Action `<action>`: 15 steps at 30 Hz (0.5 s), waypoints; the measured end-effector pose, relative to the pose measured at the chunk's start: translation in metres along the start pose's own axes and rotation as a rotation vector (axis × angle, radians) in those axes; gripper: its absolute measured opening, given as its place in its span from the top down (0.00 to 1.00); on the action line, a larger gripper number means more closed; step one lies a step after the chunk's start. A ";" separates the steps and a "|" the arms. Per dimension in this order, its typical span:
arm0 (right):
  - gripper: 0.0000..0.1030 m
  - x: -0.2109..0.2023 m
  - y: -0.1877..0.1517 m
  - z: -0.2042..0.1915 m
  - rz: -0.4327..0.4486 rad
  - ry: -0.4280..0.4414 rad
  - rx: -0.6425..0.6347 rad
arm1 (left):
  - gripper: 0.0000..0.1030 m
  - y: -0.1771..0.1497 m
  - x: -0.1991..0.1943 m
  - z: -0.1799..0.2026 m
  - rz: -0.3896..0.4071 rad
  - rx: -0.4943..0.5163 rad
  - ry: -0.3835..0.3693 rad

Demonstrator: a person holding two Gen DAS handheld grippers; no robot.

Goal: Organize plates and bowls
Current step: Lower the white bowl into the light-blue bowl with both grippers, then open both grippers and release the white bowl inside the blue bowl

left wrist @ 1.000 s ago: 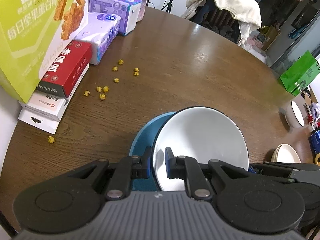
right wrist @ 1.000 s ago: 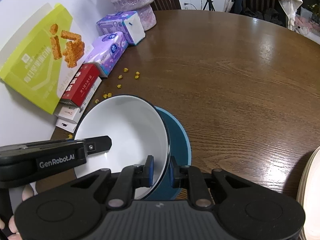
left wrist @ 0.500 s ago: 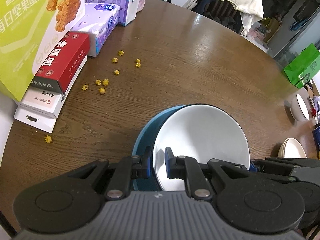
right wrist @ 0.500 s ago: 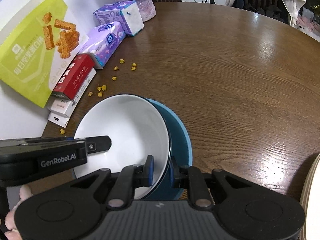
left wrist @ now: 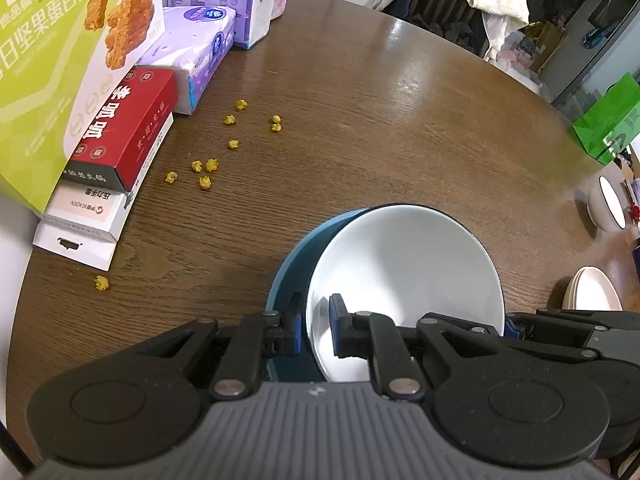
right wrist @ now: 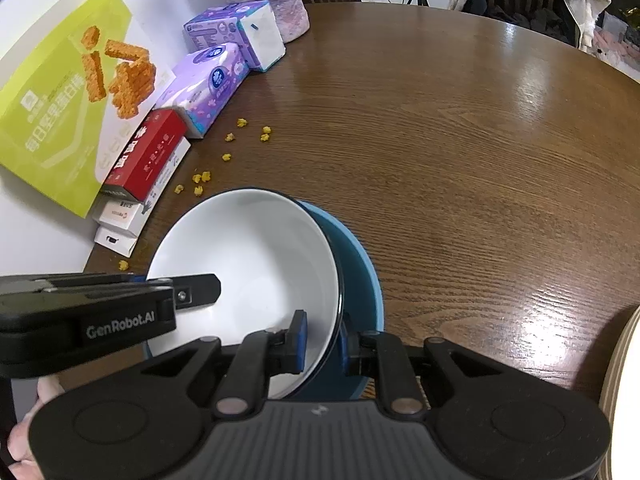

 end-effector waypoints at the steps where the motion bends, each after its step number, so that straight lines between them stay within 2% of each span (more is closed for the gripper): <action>1: 0.85 0.000 0.000 0.000 0.000 0.001 0.002 | 0.87 0.000 0.000 0.000 -0.001 0.002 0.000; 15: 0.85 -0.001 -0.001 0.002 -0.019 0.010 0.034 | 0.91 -0.001 0.000 -0.002 -0.002 0.000 0.002</action>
Point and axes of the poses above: each gripper's, at about its wrist camera, not at the fingertips, and x roughly the way its jaws point, z to its right, y to its top, the point moved 7 cm from there along x, roughly the way its jaws point, and after that the axes turned 11 degrees about -z, right-handed, at the moved point
